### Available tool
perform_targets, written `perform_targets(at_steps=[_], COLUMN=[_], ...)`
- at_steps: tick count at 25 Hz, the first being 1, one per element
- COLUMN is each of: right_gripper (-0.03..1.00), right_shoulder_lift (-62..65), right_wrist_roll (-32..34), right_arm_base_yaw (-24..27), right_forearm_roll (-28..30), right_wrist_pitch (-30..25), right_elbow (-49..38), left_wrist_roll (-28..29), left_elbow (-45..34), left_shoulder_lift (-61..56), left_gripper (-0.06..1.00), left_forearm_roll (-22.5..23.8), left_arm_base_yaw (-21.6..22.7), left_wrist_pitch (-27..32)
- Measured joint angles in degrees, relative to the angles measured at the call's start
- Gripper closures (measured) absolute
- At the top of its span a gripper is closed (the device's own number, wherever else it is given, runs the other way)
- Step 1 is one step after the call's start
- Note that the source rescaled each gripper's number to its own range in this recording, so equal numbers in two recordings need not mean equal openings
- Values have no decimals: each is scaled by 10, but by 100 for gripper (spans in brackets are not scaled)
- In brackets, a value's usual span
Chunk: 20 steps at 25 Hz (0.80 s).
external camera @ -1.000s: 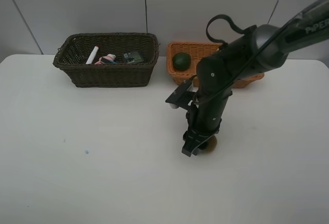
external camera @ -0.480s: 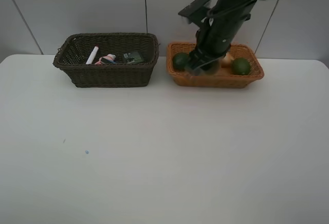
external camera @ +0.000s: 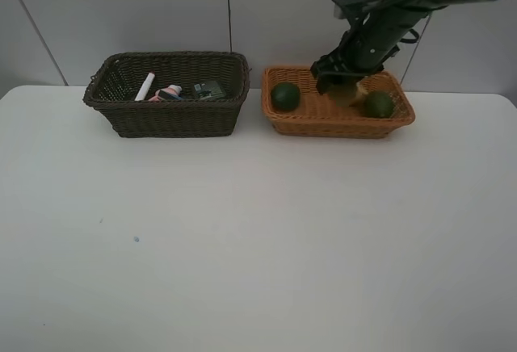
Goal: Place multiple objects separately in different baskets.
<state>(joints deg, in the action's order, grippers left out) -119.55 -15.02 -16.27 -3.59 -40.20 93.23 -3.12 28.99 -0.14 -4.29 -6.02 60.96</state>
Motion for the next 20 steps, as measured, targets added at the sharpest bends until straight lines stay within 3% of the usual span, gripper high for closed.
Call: perform_targets(at_steps=[2, 4, 13, 20], right_gripper=[11, 2, -3, -3], right_shoulder_lift=[-6, -8, 38, 105], right_wrist_roll=[0, 0, 24, 133], right_arm_base_yaw=[0, 0, 13, 120], right_forearm_roll=[-2, -3, 0, 36], right_wrist_pitch=[5, 4, -46, -124], right_elbow=[0, 0, 0, -2], left_wrist_roll=[0, 0, 0, 0], left_elbow=[0, 0, 0, 0], left_shoulder_lift=[0, 0, 0, 0], left_gripper=[14, 14, 14, 14], left_forearm_roll=[0, 0, 0, 0], left_arm_base_yaw=[0, 0, 0, 0], left_wrist_pitch=[0, 0, 0, 0])
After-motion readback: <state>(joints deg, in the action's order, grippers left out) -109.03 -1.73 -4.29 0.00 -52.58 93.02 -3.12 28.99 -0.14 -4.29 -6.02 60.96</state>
